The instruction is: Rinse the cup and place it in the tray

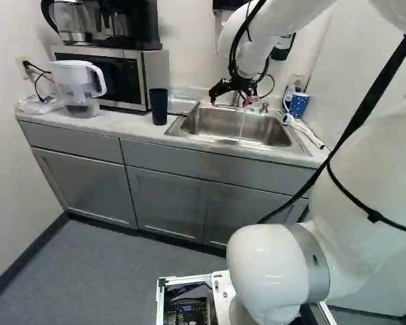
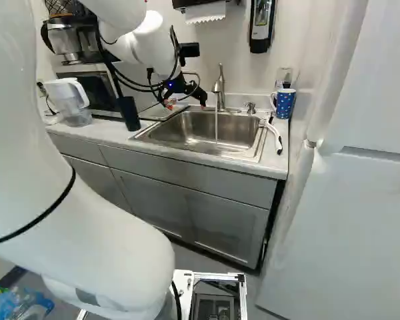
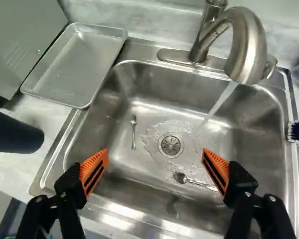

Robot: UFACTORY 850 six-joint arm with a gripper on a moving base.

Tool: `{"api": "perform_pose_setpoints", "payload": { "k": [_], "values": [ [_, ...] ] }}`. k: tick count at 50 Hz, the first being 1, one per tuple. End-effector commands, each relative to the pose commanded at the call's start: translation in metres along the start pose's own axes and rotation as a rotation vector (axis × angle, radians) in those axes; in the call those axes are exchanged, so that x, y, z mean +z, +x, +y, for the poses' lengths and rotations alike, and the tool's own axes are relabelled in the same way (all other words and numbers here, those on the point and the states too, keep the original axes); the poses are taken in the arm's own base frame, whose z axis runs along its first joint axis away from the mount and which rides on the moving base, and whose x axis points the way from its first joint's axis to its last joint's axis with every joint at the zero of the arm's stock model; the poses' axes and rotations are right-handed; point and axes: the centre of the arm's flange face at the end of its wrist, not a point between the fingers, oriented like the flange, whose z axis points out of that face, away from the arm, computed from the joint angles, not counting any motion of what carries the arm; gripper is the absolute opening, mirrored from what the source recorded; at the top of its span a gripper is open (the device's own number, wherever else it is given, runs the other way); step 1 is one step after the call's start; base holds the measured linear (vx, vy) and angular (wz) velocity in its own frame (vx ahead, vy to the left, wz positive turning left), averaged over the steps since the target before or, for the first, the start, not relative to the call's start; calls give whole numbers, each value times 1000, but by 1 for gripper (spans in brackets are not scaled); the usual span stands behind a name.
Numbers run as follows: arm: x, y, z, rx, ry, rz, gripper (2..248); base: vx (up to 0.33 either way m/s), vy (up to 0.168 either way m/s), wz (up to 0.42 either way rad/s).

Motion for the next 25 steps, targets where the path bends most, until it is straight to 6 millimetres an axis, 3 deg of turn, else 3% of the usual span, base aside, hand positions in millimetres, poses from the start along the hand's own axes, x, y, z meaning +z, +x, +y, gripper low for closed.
{"api": "perform_pose_setpoints", "payload": {
  "k": [25],
  "values": [
    [-8,-10,-40,-68,59,2,247,0,0,0]
  ]
}}
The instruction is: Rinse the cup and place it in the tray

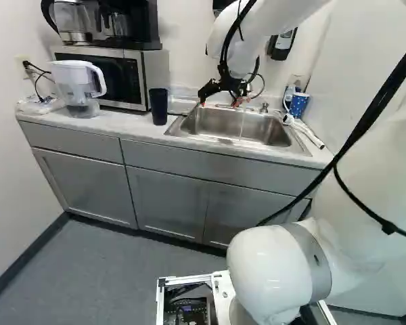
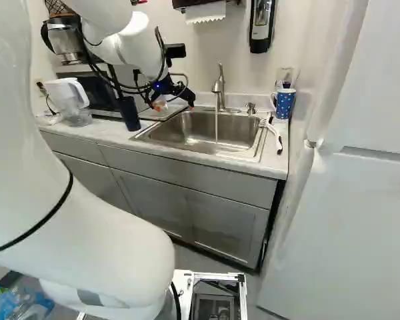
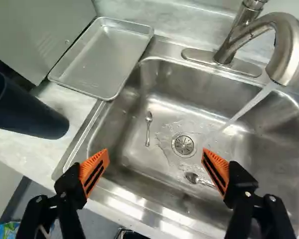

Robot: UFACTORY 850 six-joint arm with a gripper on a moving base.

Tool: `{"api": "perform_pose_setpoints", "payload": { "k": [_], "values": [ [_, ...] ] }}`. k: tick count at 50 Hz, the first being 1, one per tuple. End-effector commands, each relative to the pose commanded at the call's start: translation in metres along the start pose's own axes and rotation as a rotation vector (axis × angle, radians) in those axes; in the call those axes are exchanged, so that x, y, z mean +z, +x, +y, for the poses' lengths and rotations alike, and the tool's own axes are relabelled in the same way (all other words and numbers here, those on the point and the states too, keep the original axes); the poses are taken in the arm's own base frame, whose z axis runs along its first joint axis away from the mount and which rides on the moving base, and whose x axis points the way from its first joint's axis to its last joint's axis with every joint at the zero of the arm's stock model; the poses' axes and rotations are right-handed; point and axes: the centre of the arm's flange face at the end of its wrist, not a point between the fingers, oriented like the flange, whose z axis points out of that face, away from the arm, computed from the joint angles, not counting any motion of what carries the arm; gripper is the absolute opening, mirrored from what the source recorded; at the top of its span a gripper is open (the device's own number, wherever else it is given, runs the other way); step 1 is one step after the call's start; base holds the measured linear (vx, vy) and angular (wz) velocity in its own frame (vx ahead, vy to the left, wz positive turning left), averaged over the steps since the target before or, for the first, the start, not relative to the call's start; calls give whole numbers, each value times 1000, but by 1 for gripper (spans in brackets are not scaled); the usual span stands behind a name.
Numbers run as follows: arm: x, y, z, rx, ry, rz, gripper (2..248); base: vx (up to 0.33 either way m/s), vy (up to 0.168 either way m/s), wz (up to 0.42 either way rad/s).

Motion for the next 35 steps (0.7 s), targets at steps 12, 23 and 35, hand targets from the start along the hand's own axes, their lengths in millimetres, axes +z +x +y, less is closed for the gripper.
{"api": "perform_pose_setpoints", "payload": {
  "k": [12,23,35],
  "values": [
    [-2,-3,-19,-33,29,1,247,0,0,0],
    [-4,-5,-37,-63,55,1,247,0,0,0],
    [-5,-6,-56,-97,84,1,247,0,0,0]
  ]
}}
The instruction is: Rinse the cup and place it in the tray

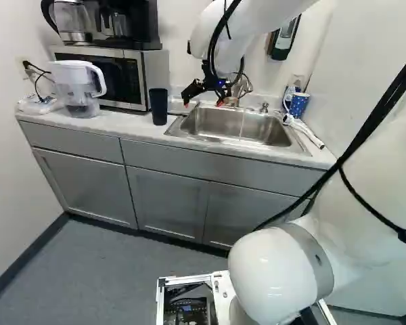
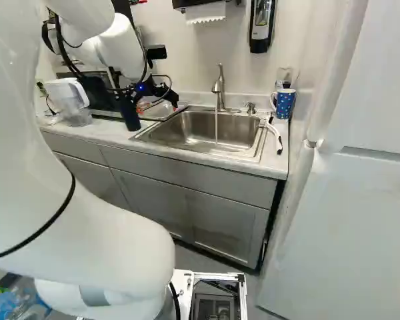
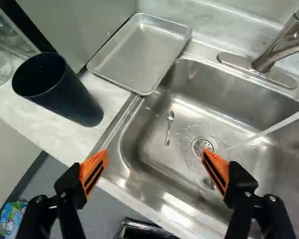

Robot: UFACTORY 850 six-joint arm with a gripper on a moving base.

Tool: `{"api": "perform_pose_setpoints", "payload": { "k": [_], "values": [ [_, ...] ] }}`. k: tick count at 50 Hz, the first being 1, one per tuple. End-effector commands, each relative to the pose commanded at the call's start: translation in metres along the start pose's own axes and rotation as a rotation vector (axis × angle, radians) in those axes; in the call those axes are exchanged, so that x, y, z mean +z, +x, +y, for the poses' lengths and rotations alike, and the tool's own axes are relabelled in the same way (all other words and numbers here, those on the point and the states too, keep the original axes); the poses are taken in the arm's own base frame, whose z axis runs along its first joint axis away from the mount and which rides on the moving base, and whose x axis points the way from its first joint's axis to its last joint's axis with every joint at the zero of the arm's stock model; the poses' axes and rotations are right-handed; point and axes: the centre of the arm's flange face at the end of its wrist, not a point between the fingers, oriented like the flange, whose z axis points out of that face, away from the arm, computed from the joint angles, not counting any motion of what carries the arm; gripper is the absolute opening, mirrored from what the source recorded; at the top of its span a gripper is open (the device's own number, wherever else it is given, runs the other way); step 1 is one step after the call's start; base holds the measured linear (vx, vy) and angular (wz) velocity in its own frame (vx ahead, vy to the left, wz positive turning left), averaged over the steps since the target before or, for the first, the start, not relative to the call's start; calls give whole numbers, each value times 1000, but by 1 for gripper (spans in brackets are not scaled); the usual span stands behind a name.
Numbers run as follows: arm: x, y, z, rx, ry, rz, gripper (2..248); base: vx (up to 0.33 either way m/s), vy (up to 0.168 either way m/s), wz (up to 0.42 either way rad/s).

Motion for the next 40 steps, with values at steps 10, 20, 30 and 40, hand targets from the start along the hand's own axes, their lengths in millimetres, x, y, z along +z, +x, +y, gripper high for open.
{"api": "perform_pose_setpoints", "payload": {
  "k": [10,20,30,40],
  "values": [
    [0,0,-16,-28,24,0,247,0,0,0],
    [2,2,-32,-55,48,-1,247,0,0,0],
    [3,4,-49,-82,71,-2,247,0,0,0],
    [5,7,-65,-108,94,-3,247,0,0,0]
  ]
}}
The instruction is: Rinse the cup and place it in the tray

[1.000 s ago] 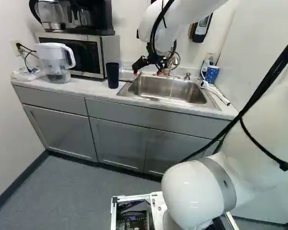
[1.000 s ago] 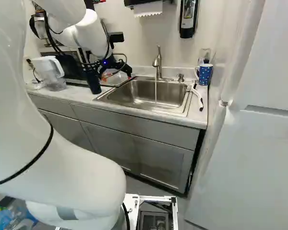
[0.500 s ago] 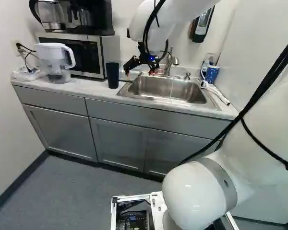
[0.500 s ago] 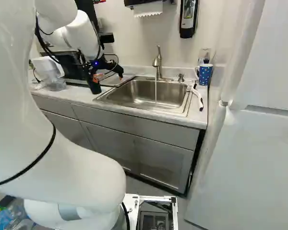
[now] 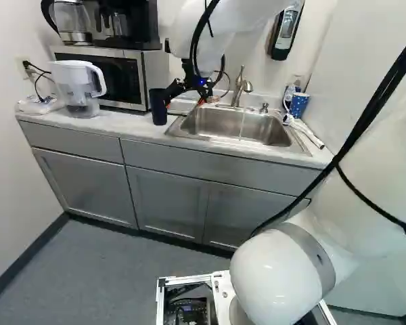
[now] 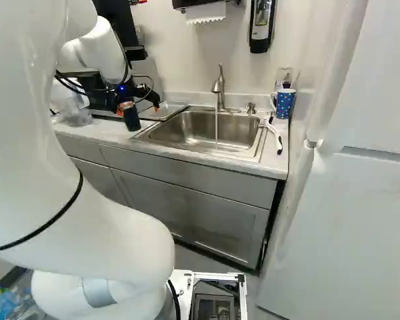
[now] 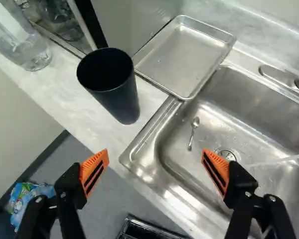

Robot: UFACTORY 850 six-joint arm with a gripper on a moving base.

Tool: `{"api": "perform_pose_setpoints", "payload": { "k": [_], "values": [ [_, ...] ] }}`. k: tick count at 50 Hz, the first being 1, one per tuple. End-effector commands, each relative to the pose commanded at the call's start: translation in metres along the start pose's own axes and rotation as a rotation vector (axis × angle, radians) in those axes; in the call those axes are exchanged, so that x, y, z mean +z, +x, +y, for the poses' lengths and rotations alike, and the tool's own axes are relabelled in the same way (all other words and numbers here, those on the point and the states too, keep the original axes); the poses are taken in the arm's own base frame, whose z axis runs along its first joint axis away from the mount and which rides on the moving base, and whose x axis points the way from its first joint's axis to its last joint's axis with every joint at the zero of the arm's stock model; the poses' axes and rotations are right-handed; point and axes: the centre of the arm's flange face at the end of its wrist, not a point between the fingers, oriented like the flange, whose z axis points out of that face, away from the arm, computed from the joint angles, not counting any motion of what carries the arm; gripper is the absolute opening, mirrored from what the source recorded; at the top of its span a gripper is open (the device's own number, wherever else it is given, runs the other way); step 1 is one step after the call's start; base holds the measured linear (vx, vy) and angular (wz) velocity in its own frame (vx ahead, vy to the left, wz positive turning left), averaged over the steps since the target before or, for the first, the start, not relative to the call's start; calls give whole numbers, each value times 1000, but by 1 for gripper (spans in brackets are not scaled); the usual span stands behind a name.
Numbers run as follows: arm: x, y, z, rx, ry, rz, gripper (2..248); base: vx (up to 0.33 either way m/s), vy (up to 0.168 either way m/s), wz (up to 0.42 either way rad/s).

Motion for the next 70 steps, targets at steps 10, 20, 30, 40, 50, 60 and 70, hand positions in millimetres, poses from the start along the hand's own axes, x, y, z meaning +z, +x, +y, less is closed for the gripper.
{"api": "perform_pose_setpoints", "payload": {
  "k": [10,20,30,40,50,60,70],
  "values": [
    [4,5,-16,-25,22,-1,247,0,0,0],
    [9,12,-30,-48,42,-2,247,0,0,0],
    [16,20,-42,-65,56,-4,247,0,0,0],
    [23,29,-46,-71,61,-4,247,0,0,0],
    [23,29,-46,-71,61,-4,247,0,0,0],
    [24,29,-46,-71,61,-5,247,0,0,0],
    [32,27,-47,-71,61,-6,247,0,0,0]
  ]
}}
